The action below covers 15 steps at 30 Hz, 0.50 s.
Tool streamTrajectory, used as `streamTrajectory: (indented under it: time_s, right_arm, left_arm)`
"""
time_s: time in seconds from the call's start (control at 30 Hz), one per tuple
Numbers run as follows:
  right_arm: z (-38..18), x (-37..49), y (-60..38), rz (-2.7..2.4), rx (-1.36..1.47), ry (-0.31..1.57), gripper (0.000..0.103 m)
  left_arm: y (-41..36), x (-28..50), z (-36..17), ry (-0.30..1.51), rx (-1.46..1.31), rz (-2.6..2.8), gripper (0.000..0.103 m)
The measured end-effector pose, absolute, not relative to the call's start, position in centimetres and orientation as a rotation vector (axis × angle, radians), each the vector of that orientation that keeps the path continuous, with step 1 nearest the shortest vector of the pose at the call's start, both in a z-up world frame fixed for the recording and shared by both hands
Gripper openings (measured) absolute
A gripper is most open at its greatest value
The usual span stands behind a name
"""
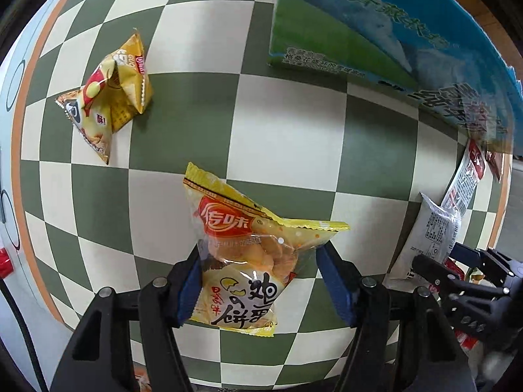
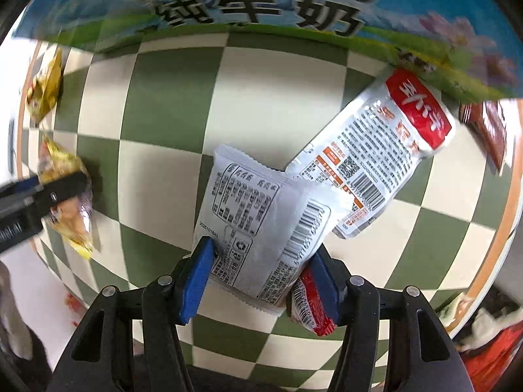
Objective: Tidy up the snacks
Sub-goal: 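Grasp the yellow cracker bag with the left tool while the right tool grasps the white packet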
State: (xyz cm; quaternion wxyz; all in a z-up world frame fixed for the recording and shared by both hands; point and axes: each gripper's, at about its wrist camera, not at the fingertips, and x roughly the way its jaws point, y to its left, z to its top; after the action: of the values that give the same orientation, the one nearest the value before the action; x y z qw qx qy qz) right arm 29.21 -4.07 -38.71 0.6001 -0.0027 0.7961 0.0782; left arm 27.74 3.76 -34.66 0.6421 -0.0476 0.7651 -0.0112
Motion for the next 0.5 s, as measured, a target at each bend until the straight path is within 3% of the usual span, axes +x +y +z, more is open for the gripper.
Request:
streamTrajectory:
  time_s: [0.07, 0.23, 0.5]
  right_arm:
    - [-39.2, 29.7, -5.1, 0.156, 0.135, 1.876, 0.076]
    - [-40.2, 29.8, -5.7, 0.072, 0.342, 1.885, 0.083]
    - [-40.1, 30.6, 0.0, 0.086, 0.046, 1.844, 0.084]
  left_arm:
    - [3.6, 27.9, -34.9, 1.756, -0.118, -0.034, 0.065]
    - [5.8, 28.9, -36.8, 1.801, -0.095, -0.082, 0.065]
    - [7.4, 29.0, -36.6, 1.81, -0.094, -0.187, 0.065]
